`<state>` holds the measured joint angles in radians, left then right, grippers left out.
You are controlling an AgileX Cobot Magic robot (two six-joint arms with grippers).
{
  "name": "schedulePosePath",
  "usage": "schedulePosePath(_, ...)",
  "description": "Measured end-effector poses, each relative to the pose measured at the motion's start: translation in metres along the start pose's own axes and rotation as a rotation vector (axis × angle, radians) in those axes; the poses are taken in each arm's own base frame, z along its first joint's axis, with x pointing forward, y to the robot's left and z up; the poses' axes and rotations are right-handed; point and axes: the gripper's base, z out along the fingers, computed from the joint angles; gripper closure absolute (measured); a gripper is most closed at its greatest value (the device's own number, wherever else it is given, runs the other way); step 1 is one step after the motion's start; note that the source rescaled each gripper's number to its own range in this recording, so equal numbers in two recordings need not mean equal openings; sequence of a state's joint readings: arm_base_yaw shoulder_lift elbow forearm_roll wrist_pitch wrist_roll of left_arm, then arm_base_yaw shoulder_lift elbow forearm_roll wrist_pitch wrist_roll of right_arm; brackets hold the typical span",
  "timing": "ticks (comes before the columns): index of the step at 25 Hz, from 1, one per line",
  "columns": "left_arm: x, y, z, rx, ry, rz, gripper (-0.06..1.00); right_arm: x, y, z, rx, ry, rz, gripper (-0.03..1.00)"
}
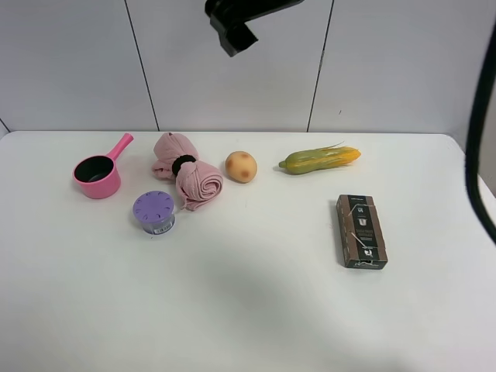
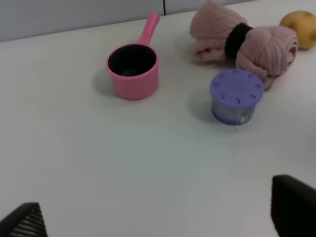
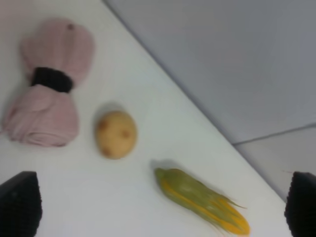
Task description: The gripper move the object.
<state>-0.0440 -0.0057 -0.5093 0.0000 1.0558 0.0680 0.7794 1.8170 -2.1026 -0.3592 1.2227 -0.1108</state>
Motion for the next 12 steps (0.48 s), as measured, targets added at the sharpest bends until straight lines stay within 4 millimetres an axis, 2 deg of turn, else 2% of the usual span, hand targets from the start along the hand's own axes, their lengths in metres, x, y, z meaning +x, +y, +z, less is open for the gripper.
schedulePosePath(4, 0.0, 0.0, 0.0, 0.0, 0.0, 0.0, -0.06, 0.009, -0.031, -0.014, 0.061, -0.011, 0.048, -0.03)
schedulePosePath(9, 0.0, 0.0, 0.0, 0.0, 0.0, 0.0, -0.06, 0.028, -0.079, -0.037, 0.156, -0.021, 0.149, -0.03)
schedulePosePath(10, 0.0, 0.0, 0.0, 0.0, 0.0, 0.0, -0.06, 0.028, -0.079, -0.037, 0.156, -0.021, 0.149, -0.03)
schedulePosePath(12, 0.0, 0.0, 0.0, 0.0, 0.0, 0.0, -0.06, 0.037, -0.097, -0.047, 0.196, -0.025, 0.196, -0.03)
